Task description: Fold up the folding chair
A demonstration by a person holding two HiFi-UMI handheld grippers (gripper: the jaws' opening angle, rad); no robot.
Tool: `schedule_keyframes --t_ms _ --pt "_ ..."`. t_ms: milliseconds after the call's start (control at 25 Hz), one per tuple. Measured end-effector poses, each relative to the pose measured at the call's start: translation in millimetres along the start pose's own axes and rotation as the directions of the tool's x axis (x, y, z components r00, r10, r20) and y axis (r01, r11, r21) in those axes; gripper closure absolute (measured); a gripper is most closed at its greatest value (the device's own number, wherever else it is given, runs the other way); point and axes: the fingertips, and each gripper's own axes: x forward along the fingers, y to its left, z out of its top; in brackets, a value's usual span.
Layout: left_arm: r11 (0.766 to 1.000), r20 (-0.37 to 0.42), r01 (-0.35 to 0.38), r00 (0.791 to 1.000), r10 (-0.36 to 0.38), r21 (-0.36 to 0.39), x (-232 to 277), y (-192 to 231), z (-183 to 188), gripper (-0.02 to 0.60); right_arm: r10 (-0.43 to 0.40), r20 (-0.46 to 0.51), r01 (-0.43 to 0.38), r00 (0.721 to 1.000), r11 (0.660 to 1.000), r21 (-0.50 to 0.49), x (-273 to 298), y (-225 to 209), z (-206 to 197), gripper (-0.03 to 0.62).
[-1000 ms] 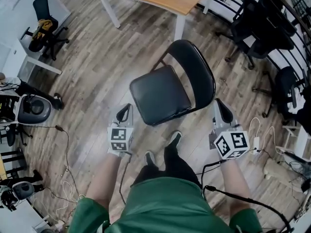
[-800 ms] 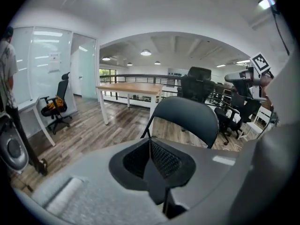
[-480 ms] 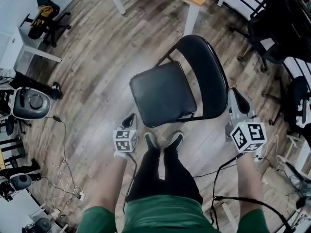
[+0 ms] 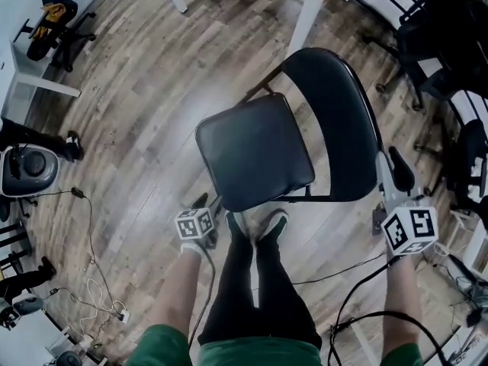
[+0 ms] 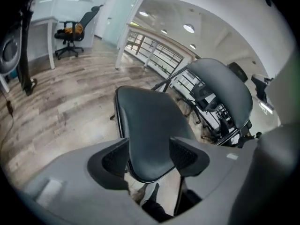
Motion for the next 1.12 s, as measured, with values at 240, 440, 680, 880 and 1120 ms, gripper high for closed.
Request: schedule_keyframes --t_ms 240,440,680,880,1120 --pt "0.974 -0.043 0.134 0.989 -0.144 -0.183 57.8 21.7 -40.3 0.251 -0.030 0.030 0.025 0.999 0.987 0.157 7.1 -10.4 -19.4 0.416" --pt "0.948 -0.046 0.162 0.982 -0.182 -0.275 88.3 30.2 -62.4 0.225 -0.052 0.020 0.048 0.998 0.982 0.181 11.7 -14.9 -35.9 0.404" --pt "0.917 0.000 0.173 0.983 -0.186 -0.358 102.1 61.8 -67.0 0.219 -0.072 0.020 0.067 0.997 0.980 0.189 21.7 -7.8 -53.7 0.404" --pt "0.895 0.016 0.253 0.964 -0.266 -0.368 117.5 53.9 -67.0 0.199 -0.103 0.024 0.097 0.994 0.980 0.174 14.7 -18.0 -56.9 0.404" --pt "0.842 0.013 0.391 0.909 -0.417 -0.371 125.3 31.3 -71.2 0.189 -0.086 0.024 0.081 0.996 0.983 0.163 8.4 -21.8 -63.4 0.404"
